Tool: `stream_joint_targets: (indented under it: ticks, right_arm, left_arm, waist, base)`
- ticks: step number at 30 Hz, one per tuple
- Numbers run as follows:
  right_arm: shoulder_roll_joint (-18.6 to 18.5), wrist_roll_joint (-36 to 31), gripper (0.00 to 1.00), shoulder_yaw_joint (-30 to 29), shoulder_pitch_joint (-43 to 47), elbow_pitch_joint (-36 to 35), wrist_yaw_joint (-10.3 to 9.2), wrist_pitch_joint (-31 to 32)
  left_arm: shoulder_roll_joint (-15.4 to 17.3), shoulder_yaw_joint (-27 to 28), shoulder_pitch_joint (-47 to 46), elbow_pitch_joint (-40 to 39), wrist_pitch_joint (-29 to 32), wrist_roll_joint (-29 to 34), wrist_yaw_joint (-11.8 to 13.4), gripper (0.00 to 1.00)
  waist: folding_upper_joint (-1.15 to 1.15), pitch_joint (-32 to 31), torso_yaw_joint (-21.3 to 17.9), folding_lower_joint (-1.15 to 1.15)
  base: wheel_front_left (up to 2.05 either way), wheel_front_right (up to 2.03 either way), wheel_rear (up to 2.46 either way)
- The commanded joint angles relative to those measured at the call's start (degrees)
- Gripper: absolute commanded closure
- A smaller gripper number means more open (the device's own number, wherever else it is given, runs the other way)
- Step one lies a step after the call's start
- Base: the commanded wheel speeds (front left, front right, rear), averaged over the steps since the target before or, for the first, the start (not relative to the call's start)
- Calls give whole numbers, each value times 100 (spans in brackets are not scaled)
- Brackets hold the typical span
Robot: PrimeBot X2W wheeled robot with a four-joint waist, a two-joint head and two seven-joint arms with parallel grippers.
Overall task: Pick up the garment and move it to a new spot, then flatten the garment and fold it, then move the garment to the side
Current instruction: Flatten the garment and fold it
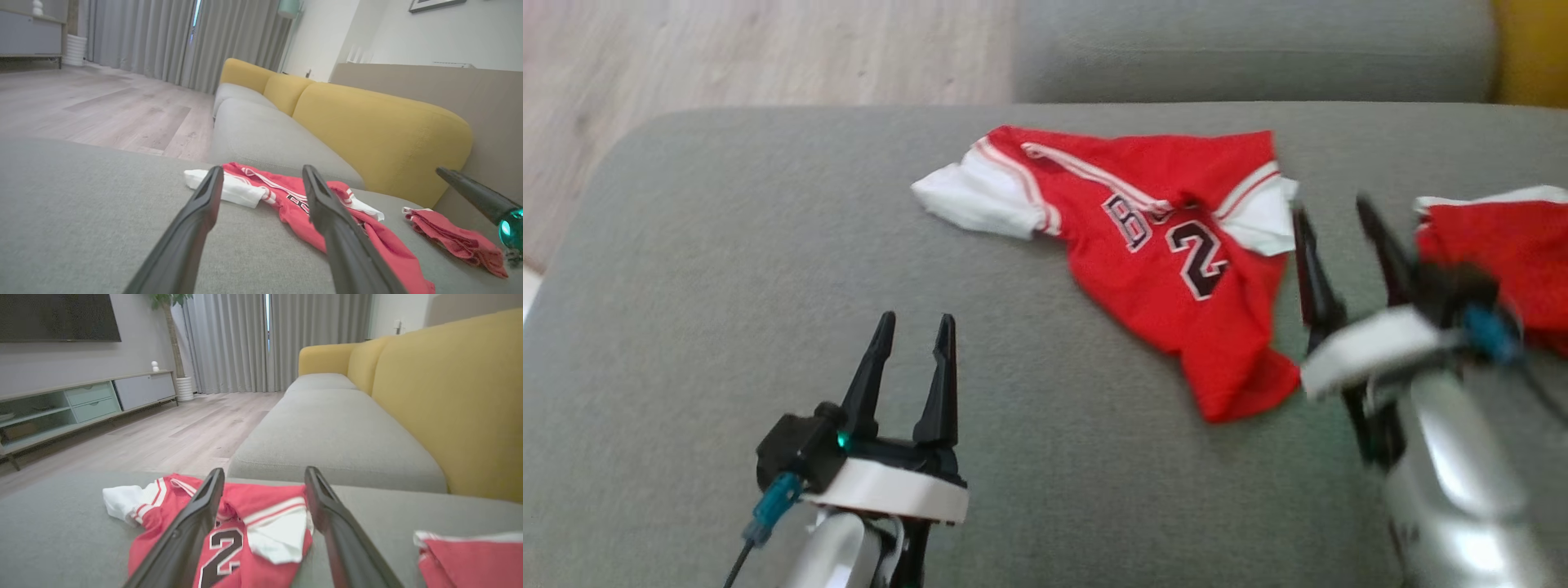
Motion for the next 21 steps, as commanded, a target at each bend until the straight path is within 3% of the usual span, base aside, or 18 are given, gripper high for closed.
stream_joint_targets:
  ticks: [1, 7, 11, 21]
  right_arm:
    - [148, -73, 0, -50, 223, -408, -5, -61]
    - [412, -175, 0, -350, 1457, -1094, -5, -62]
    - [458, -140, 0, -347, 1816, -1285, -5, -19]
    - [467, 375, 0, 455, 1883, -1481, -5, 682]
  left_arm:
    - [13, 200, -82, -178, -41, 83, -40, 0]
    - [13, 266, 19, -159, -41, 154, -84, 0]
    - [13, 273, 41, -142, -41, 178, -115, 0]
    - [13, 170, -54, -109, -41, 154, -143, 0]
  waist:
    - [0, -127, -210, 1]
    - [0, -138, -416, 1]
    - [0, -107, -477, 1]
    - [0, 43, -336, 1]
  base:
    - [0, 0, 0]
    - [0, 0, 0]
    - [0, 0, 0]
    - [0, 0, 0]
